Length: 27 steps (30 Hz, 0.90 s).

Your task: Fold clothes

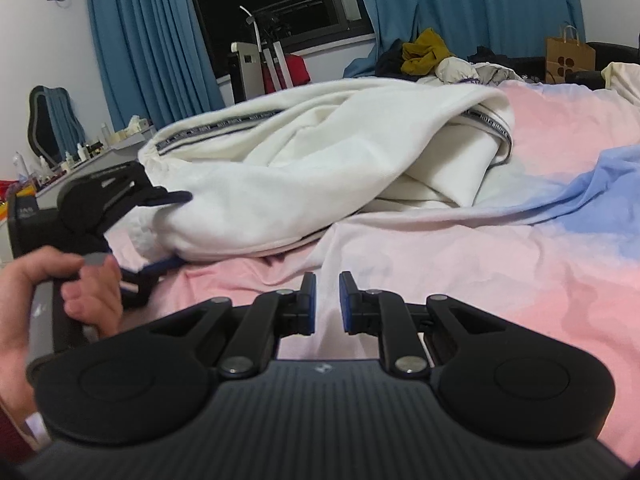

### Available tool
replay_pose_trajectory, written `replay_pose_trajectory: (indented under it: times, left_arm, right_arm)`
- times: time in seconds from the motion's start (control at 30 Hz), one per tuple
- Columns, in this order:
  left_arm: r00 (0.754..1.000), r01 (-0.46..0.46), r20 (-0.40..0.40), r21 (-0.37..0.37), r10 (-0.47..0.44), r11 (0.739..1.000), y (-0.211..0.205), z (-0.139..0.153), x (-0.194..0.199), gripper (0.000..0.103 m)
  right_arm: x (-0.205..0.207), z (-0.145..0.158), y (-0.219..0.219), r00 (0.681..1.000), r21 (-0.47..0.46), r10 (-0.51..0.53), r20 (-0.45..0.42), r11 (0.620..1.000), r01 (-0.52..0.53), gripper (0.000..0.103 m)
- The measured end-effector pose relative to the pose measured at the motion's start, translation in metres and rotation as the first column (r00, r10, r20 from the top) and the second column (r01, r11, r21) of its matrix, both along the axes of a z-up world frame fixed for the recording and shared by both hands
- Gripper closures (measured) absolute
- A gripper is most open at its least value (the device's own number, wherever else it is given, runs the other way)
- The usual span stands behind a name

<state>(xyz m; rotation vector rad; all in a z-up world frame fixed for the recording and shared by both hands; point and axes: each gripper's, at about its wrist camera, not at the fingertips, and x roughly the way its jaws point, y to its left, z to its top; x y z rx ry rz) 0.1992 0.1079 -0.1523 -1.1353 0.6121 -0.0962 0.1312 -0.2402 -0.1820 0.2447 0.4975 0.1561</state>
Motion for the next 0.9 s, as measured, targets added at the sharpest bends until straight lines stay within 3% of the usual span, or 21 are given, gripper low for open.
replay_pose_trajectory:
  times: [0.1,0.2,0.37,0.53,0.73,0.9]
  left_arm:
    - [0.999,0.008,0.053,-0.012,-0.007,1.0,0.003,0.011,-0.004,0.071]
    - [0.993,0.009,0.116,-0.028,-0.006,1.0,0.009,0.027,-0.01,0.081]
    - [0.971,-0.02,0.236,-0.041,0.029,0.999,0.025,0.068,-0.04,0.086]
    - [0.951,-0.068,0.3,-0.018,0.071,0.998,0.054,0.107,-0.087,0.088]
    - [0.96,-0.137,0.242,-0.037,0.142,0.99,0.088,0.125,-0.137,0.088]
    - [0.976,-0.156,0.152,-0.013,0.156,0.988,0.109,0.122,-0.164,0.088]
  right_arm:
    - [0.005,-0.005,0.001,1.0,0.0,-0.009,0.005,1.0,0.009,0.087]
    - [0.008,-0.007,0.0,1.0,0.005,-0.015,0.018,1.0,0.015,0.087]
    - [0.003,0.001,0.0,0.998,0.01,-0.009,0.057,1.0,0.008,0.087]
    - [-0.011,0.017,-0.003,0.994,0.024,0.001,0.112,1.0,-0.004,0.087]
    - [-0.03,0.037,-0.025,0.993,0.132,-0.017,0.117,0.991,0.002,0.087]
    - [-0.029,0.041,-0.059,0.999,0.306,-0.033,0.022,0.952,0.024,0.087]
